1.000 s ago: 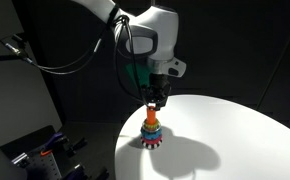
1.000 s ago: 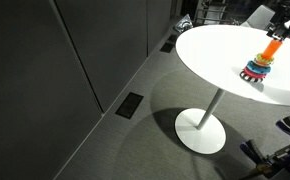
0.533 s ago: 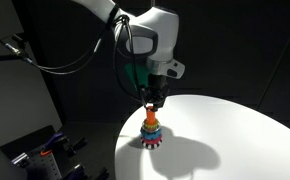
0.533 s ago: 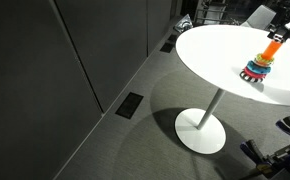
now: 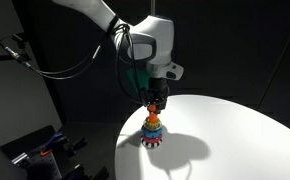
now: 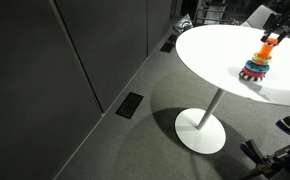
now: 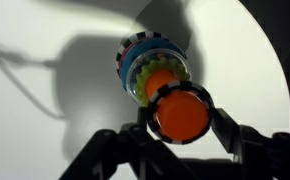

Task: Put the striped ring on the orange stand

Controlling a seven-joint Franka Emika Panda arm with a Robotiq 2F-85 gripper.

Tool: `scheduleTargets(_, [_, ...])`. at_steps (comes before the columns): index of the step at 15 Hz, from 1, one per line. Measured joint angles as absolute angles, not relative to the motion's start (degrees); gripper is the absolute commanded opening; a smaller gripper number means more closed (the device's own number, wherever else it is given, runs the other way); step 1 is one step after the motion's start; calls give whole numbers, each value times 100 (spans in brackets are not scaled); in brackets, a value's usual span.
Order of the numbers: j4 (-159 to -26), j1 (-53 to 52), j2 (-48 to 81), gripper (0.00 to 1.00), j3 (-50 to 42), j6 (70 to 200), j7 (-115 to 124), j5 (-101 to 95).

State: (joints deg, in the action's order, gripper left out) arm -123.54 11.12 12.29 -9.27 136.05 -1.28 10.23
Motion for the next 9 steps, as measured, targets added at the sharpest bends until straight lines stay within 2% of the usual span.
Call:
scheduleTargets(1, [-12358, 1078, 1261, 56, -926, 13659, -70, 973])
scheduleTargets(2, [-12362, 1049, 1283, 92, -926, 13700, -12, 925])
scheduleTargets(5, [-12370, 993, 1300, 100, -926, 13716, 74, 857])
scheduleTargets(9, [-12374, 986, 1291, 100, -932, 13702, 77, 852])
